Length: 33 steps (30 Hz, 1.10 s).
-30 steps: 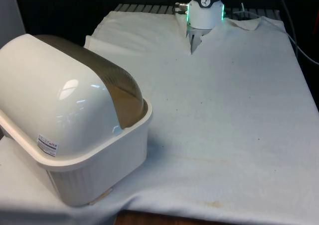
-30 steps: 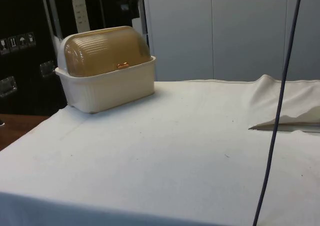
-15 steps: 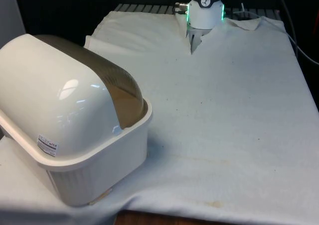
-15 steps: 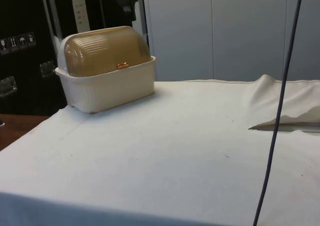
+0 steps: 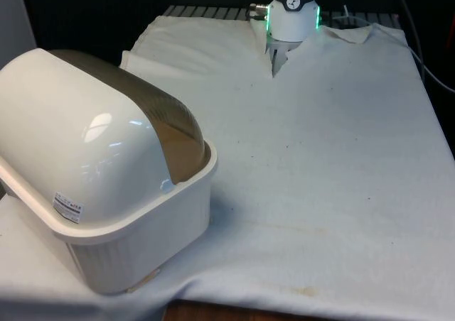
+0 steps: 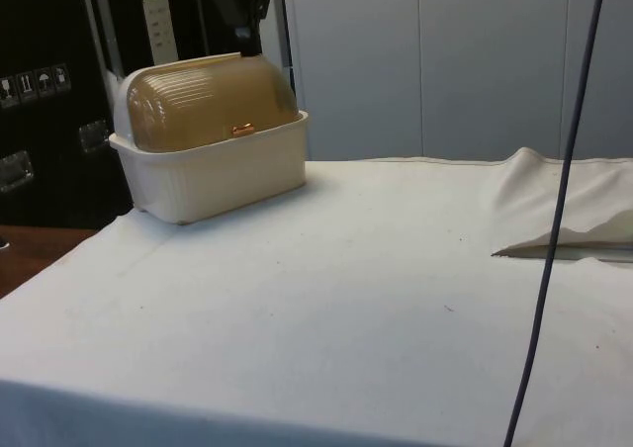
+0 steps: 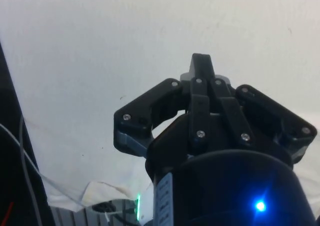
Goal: Open the lid, then close it.
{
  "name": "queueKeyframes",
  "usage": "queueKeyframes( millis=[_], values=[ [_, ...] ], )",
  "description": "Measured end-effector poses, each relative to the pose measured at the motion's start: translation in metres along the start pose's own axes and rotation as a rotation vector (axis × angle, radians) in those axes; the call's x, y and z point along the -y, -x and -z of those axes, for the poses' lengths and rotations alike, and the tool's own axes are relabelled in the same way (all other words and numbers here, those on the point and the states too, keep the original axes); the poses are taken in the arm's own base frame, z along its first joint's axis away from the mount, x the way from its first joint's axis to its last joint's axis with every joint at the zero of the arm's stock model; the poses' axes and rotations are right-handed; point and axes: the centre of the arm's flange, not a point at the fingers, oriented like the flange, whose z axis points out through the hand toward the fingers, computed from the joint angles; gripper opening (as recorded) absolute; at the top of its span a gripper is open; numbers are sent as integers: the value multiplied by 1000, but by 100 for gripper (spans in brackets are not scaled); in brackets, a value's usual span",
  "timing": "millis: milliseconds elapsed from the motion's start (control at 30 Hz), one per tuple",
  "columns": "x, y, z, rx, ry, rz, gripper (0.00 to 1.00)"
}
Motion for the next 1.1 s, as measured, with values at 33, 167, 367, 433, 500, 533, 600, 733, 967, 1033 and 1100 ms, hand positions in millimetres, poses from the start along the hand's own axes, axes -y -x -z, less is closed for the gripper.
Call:
queueKeyframes(
  millis=[33,167,367,433,500,533,600,733,967,1033,1100],
  values=[
    [0,0,-2,-5,0,-2,0],
    [-2,2,-12,-18,0,-11,0],
    [-7,5,-28,-40,0,-27,0],
    [-11,6,-37,-47,0,-34,0],
    [-15,6,-43,-53,1,-40,0],
    [-16,6,-47,-55,2,-43,0],
    [-17,6,-50,-58,2,-45,0],
    [-26,5,-67,-64,6,-62,0],
    [-39,1,-89,-79,8,-88,0],
    [-43,0,-95,-82,10,-94,0],
    [-46,-1,-102,-86,11,-101,0]
  ],
)
